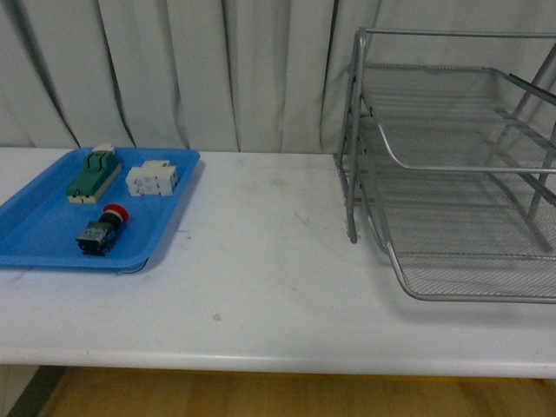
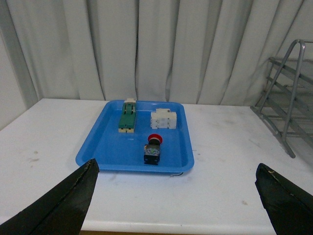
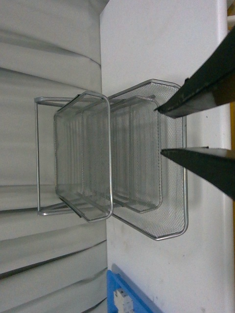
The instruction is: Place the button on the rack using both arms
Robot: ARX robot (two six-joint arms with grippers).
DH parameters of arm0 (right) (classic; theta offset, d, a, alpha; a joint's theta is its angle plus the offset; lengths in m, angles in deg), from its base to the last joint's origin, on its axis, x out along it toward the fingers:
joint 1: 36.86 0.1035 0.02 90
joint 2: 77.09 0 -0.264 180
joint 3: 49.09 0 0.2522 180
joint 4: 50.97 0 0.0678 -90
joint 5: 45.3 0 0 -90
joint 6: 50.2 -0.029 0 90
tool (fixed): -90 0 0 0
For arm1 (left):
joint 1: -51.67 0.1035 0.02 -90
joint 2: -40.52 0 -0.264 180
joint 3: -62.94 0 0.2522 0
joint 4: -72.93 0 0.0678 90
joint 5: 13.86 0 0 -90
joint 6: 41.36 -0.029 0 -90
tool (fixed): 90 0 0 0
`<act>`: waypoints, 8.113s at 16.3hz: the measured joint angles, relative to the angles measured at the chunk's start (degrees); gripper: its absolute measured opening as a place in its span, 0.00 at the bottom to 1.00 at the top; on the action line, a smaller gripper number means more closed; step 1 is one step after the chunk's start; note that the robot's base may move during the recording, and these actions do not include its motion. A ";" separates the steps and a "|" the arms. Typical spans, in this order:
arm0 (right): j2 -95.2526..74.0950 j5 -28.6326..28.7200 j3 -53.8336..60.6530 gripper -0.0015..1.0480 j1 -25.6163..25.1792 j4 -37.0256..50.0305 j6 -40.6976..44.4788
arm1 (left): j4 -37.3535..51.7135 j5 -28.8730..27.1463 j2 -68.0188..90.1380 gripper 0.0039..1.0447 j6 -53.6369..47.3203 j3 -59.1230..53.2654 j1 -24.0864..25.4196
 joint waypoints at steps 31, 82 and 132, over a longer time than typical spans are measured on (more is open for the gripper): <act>0.00 0.00 0.00 0.94 0.00 0.00 0.07 | 4.52 -0.07 124.30 0.94 1.38 75.32 -0.07; 0.00 0.02 0.00 0.94 0.00 0.02 0.07 | 23.89 1.36 81.22 0.34 11.65 26.71 -8.96; 0.00 -0.02 0.00 0.94 0.00 -0.04 0.07 | 16.74 -0.50 83.23 0.94 7.30 45.92 -21.09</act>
